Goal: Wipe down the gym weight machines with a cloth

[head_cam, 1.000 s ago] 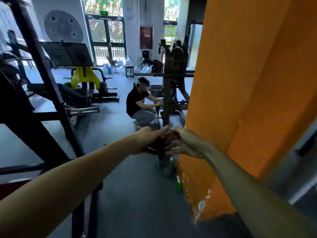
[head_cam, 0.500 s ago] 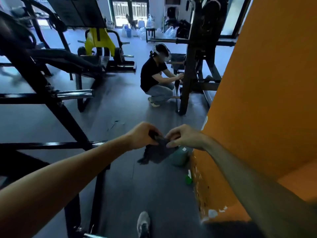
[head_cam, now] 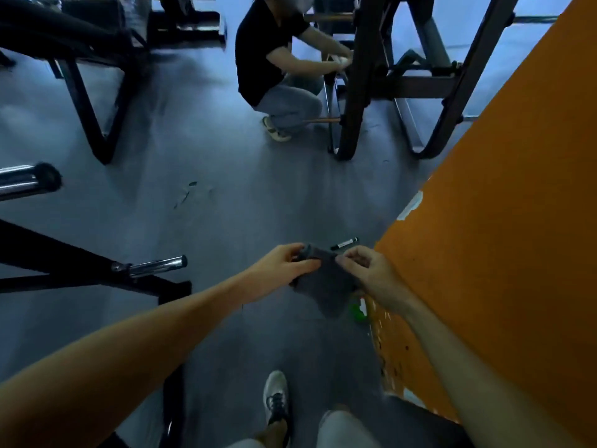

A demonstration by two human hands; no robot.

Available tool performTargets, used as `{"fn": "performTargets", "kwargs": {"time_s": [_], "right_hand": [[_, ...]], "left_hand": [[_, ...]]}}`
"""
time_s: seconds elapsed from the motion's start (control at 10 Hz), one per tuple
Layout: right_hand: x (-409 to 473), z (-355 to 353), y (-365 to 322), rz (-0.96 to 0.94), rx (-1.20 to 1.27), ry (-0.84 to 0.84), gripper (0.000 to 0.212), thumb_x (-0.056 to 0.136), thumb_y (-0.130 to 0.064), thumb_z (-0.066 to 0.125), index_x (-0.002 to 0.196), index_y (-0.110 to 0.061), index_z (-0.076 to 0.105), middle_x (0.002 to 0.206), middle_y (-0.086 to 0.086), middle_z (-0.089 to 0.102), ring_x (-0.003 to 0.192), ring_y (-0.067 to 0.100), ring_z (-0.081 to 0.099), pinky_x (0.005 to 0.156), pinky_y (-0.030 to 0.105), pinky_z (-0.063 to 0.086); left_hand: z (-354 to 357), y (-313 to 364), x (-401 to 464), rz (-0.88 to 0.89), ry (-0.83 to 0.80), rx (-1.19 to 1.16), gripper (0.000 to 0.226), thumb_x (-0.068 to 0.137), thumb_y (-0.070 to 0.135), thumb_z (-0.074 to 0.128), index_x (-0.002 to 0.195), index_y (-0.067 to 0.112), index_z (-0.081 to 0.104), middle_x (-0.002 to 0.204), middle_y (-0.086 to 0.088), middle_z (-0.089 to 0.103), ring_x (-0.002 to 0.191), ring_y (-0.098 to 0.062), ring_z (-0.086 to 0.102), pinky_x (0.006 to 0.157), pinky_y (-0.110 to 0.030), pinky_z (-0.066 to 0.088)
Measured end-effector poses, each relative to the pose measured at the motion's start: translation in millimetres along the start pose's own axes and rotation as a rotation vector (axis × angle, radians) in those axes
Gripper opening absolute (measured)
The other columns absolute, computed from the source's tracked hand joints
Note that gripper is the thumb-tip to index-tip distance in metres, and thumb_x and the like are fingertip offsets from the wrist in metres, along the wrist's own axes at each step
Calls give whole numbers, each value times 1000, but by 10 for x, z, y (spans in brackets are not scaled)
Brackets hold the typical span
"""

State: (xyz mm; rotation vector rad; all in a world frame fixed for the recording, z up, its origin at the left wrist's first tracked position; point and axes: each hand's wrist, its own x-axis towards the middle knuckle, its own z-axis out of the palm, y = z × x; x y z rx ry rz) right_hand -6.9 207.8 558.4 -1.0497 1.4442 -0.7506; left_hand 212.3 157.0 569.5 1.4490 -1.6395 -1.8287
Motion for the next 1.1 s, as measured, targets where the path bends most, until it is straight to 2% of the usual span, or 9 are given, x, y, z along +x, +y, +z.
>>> {"fn": "performTargets", "kwargs": {"time_s": [0.1,0.2,0.3,0.4,0.5,0.6,0.8,1.0,1.1], "right_hand": [[464,-129,453,161,202,69,44,81,-42,74,112,-12,63,105,8,72,96,32,70,80,56,57],[964,-334,970,278,349,73,44,78,-19,77,119,-10,63,111,8,74,102,28,72,84,47,60],[1540,-577,1541,362,361,107,36,85,-1,73,119,-9,63,112,10,74,98,25,73,78,39,60],[2155,-768,2102,412,233,148,22,94,0,66,115,-4,62,111,14,73,96,29,73,75,40,61],[2751,-891,2622,411,86,160,14,99,-4,60,113,-1,59,110,17,71,102,34,69,81,49,61],[3292,-1009,3081,378,-37,165,11,102,-8,56,112,-5,58,110,13,68,103,28,67,90,49,58],[4226,-1221,3682,279,-291,200,12,104,-15,52,115,-15,55,104,2,64,97,21,64,83,38,55],[4930,-1353,4163,264,-450,213,22,104,-15,53,126,-11,54,112,6,61,106,24,58,81,30,40],[5044,-1382,4178,313,-433,201,36,105,-15,51,140,-11,47,123,4,59,111,18,55,88,27,40]], "left_hand": [[179,-321,591,-86,11,-139,10,101,21,63,110,17,66,98,-1,75,93,-21,72,76,-37,60],[358,-658,1201,-203,19,-242,4,103,21,59,107,19,61,90,-1,71,71,-13,71,58,-31,57],[500,-1108,1899,-306,5,-323,3,104,17,56,103,20,58,90,-7,69,65,-18,68,57,-36,55],[657,-1552,2562,-385,13,-405,13,104,11,54,113,19,58,95,-15,67,78,-31,66,71,-51,58],[854,-1991,3194,-428,42,-433,23,103,4,53,116,22,58,99,-18,66,77,-31,63,73,-53,55],[1007,-2309,3795,-440,89,-471,36,101,-2,54,125,25,55,117,-14,68,82,-31,70,71,-50,58],[1219,-2730,4793,-384,143,-490,63,97,-14,43,140,32,44,124,-13,64,86,-26,68,63,-40,59],[1388,-3139,5549,-327,200,-435,75,95,-13,51,155,27,33,149,-10,51,129,-29,57,98,-55,54],[1407,-3227,5726,-375,221,-515,72,95,-12,51,153,28,36,140,-9,58,124,-30,59,97,-58,54]]}}
